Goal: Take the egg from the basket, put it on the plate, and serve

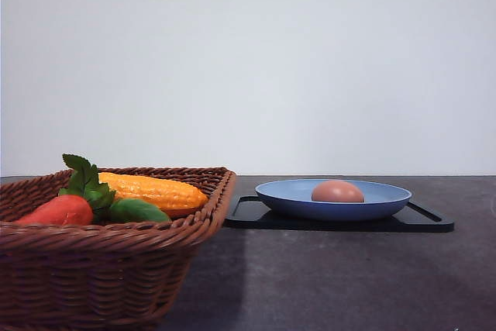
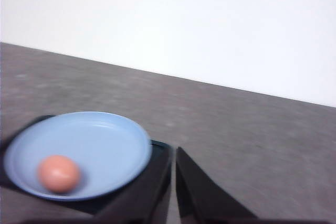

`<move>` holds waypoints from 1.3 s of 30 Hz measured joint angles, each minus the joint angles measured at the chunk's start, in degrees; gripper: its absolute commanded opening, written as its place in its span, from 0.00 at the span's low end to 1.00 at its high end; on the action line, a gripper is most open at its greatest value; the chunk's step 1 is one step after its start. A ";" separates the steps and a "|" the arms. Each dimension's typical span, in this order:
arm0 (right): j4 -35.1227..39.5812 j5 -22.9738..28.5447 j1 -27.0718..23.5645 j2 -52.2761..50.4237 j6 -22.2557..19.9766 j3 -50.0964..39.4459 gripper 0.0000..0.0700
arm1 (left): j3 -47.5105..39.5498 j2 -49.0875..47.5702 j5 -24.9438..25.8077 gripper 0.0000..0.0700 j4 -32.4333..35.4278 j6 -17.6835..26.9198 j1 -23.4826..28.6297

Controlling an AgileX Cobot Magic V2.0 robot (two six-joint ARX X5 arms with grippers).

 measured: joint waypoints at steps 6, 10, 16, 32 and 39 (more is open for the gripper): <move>0.36 -6.59 -6.52 -6.60 -0.30 -4.45 0.00 | 0.00 0.00 0.00 0.00 0.00 0.00 0.00; 0.05 -9.95 -8.35 -8.11 -0.34 -8.03 0.00 | 0.00 0.00 0.00 0.00 0.00 0.00 0.00; -2.42 -11.98 -10.31 -9.93 0.00 -10.72 0.00 | 0.00 0.00 0.00 0.00 0.00 0.00 0.00; -6.80 -14.81 -12.23 -9.98 2.24 -10.70 0.00 | 0.00 0.00 0.01 0.00 0.02 0.00 0.00; -6.79 -14.81 -12.23 -9.98 2.54 -10.70 0.00 | 0.00 0.00 0.02 0.00 0.02 0.00 0.00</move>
